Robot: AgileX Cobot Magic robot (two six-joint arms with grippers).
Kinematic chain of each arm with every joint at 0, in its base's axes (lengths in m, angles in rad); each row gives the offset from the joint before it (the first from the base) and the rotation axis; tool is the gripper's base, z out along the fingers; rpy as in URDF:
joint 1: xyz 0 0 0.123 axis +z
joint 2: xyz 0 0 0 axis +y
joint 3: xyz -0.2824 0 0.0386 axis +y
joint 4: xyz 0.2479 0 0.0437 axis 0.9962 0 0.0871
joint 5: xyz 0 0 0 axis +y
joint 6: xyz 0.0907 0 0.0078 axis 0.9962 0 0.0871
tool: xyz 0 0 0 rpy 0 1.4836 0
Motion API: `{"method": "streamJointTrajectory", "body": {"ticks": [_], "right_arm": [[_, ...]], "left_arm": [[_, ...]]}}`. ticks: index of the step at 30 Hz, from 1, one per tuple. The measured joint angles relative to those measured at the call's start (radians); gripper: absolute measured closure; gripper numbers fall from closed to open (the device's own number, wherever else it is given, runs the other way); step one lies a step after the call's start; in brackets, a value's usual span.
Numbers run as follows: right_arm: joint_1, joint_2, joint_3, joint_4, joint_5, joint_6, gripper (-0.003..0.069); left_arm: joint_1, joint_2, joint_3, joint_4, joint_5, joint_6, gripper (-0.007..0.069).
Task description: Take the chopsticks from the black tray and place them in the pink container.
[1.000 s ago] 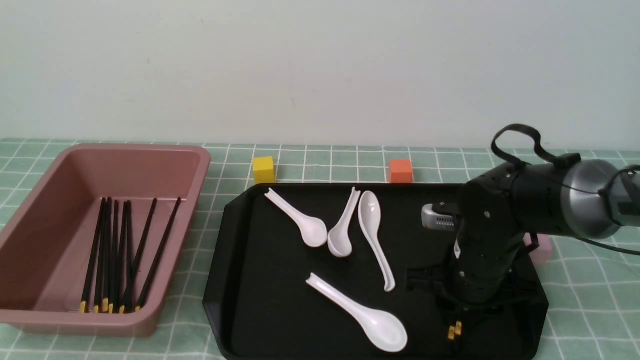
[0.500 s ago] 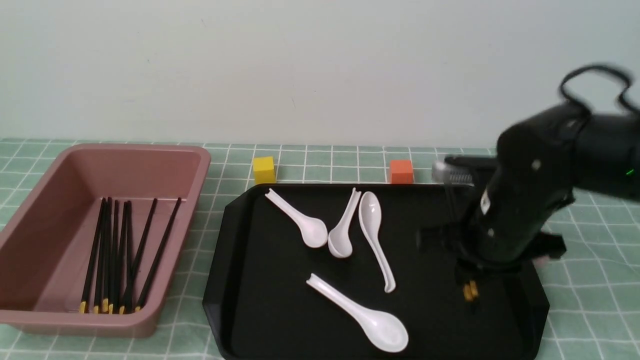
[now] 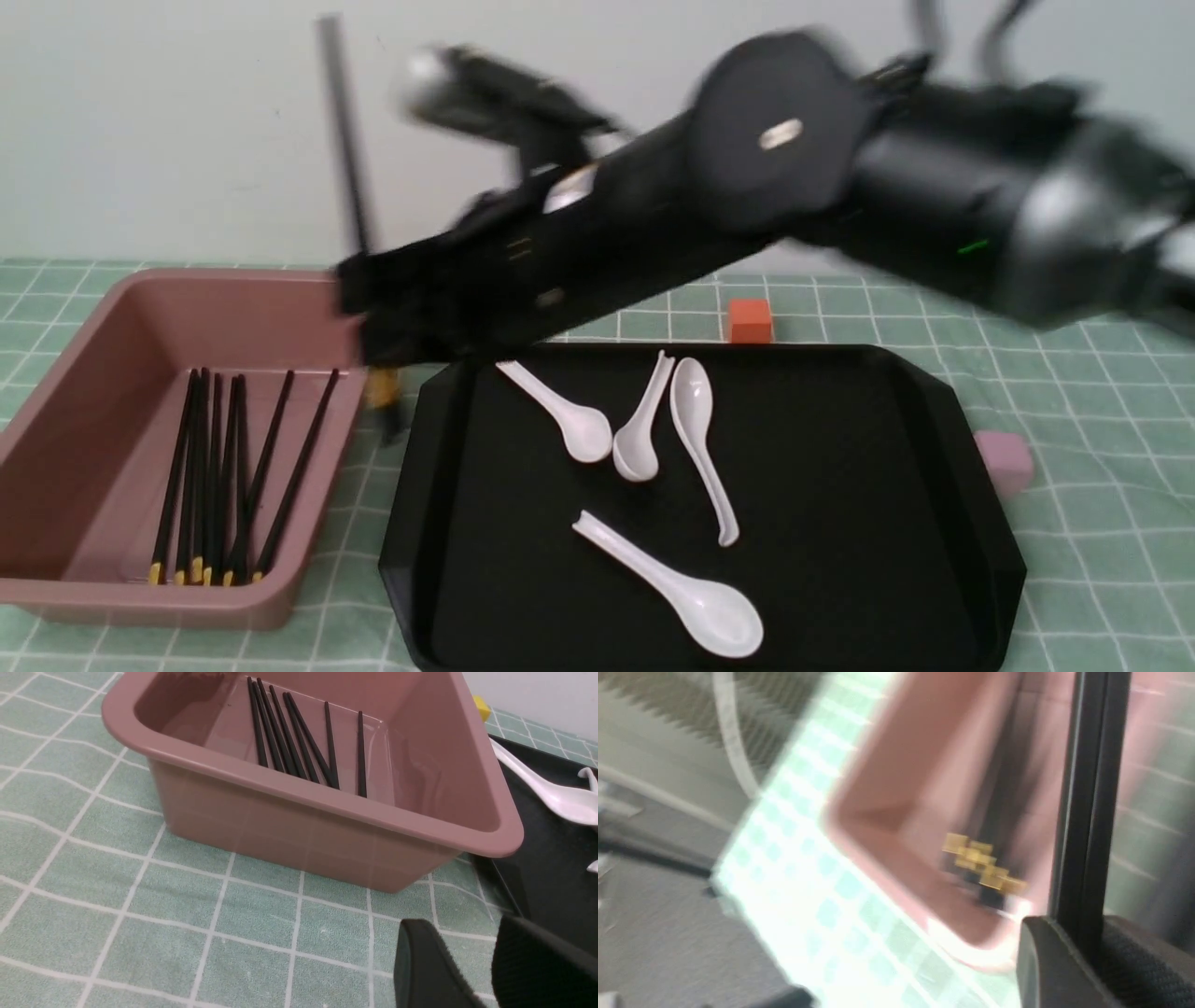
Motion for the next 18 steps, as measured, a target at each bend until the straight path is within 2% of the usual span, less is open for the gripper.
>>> {"method": "streamJointTrajectory", "body": {"ticks": [5,10,14,18], "right_arm": [[0.094,0.162,-0.06,0.246,-0.22,-0.187,0.0521],[0.146,0.28,-0.067,0.462,-0.474,-0.361,0.0521],[0.157,0.327,-0.067,0.576,-0.55,-0.429,0.0515],[0.157,0.343,-0.069,0.604,-0.563,-0.44,0.0474]], "left_arm": [[0.0,0.0,0.0,0.0,0.0,0.0,0.0386],[0.0,0.0,0.0,0.0,0.0,0.0,0.0386],[0.0,0.0,0.0,0.0,0.0,0.0,0.0386],[0.0,0.0,0.0,0.0,0.0,0.0,0.0386]]}}
